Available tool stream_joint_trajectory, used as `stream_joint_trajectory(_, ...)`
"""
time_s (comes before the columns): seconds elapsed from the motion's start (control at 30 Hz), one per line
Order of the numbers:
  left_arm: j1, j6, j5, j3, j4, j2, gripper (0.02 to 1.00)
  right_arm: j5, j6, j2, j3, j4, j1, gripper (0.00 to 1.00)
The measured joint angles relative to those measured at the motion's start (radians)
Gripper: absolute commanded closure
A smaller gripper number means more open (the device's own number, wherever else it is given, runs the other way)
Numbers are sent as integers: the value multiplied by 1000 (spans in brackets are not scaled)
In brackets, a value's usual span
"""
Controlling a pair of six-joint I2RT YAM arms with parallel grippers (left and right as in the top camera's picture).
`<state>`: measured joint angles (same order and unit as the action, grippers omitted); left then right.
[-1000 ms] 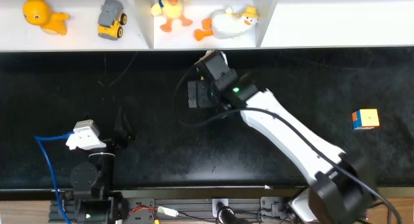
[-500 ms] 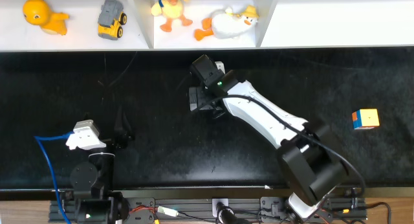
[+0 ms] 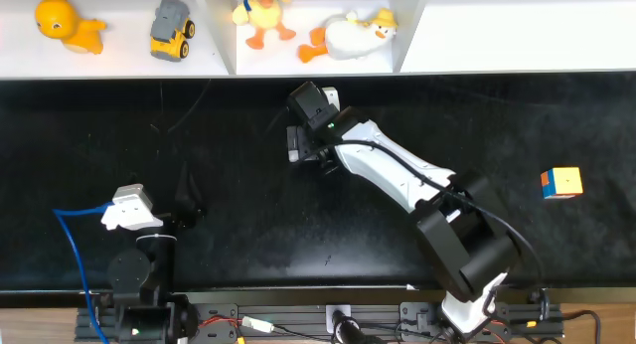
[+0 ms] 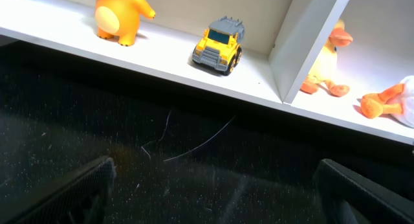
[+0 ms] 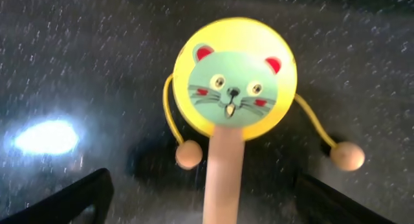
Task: Store Toys
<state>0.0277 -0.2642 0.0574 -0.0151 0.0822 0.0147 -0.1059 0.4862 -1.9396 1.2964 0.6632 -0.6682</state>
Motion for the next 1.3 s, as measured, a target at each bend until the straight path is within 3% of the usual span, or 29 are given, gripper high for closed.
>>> stream_joint_trajectory(0.1, 0, 0, 0, 0, 0, 0, 20, -4, -6, -11, 10, -5, 8, 323)
stream_joint_trajectory(0.17, 0, 0, 0, 0, 0, 0, 20, -1, -8, -16, 15, -3, 13, 485)
stream_joint_trajectory(0.27, 0, 0, 0, 0, 0, 0, 20, 0, -6, -18, 18, 15, 15, 608)
stream_joint_trajectory(0.73, 0, 0, 0, 0, 0, 0, 20, 24, -3, -18, 20, 36, 15, 956)
stream_joint_trajectory(0.87, 0, 0, 0, 1, 0, 0, 20, 51, -7, -18, 22, 37, 19, 956)
stream_joint_trajectory(1.07, 0, 0, 0, 1, 0, 0, 20, 153, -8, -18, 32, 60, 51, 956)
stream_joint_trajectory(1.3, 0, 0, 0, 2, 0, 0, 20, 180, 0, 38, 60, 264, 86, 954)
